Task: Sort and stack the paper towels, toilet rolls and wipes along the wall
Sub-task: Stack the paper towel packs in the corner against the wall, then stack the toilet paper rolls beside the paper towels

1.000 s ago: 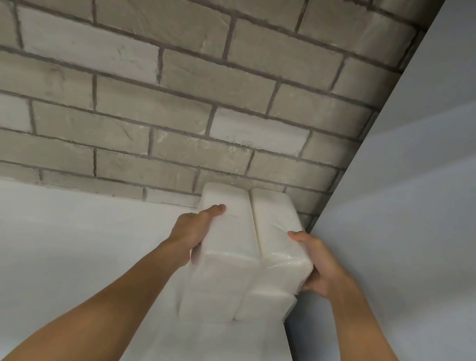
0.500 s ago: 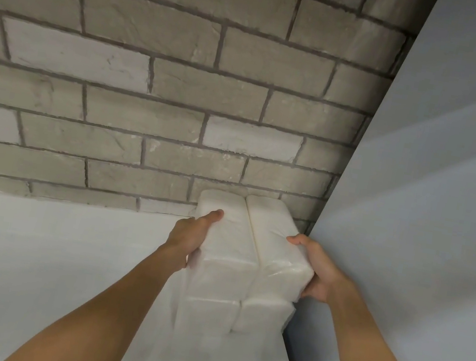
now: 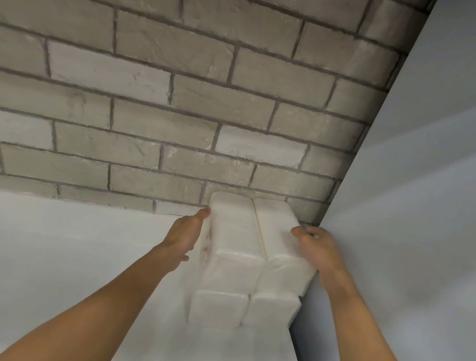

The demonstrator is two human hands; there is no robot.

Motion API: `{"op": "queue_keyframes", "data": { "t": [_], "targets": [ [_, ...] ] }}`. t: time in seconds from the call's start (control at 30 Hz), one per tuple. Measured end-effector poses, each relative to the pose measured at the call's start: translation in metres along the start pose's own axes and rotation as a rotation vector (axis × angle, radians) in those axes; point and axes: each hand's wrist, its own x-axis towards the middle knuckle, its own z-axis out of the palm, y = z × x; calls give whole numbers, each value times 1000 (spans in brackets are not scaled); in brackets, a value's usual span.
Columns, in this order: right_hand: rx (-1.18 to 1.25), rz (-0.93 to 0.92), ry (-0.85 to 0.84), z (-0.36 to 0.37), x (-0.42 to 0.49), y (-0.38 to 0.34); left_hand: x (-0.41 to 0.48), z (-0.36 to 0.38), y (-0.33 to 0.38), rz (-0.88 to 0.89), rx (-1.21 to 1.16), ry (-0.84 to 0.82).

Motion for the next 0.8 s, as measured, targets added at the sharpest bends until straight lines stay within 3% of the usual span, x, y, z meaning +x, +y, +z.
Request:
{"op": "queue_keyframes", "data": {
  "t": [0.13,0.3,0.57,0.8],
  "targets": [
    [-129,-234,142,10,-43,-28,-20,-24,-4,81,-5,33],
    [-79,-476,79,42,-107,-58,-50,-70,-15,178,-44,141],
    [56,-549,-238,120,-197,-79,-112,-166,-35,330,26,345],
    [75,-449,-464,208,-264,-78,-151,-266,-58,381,131,511]
  ]
}}
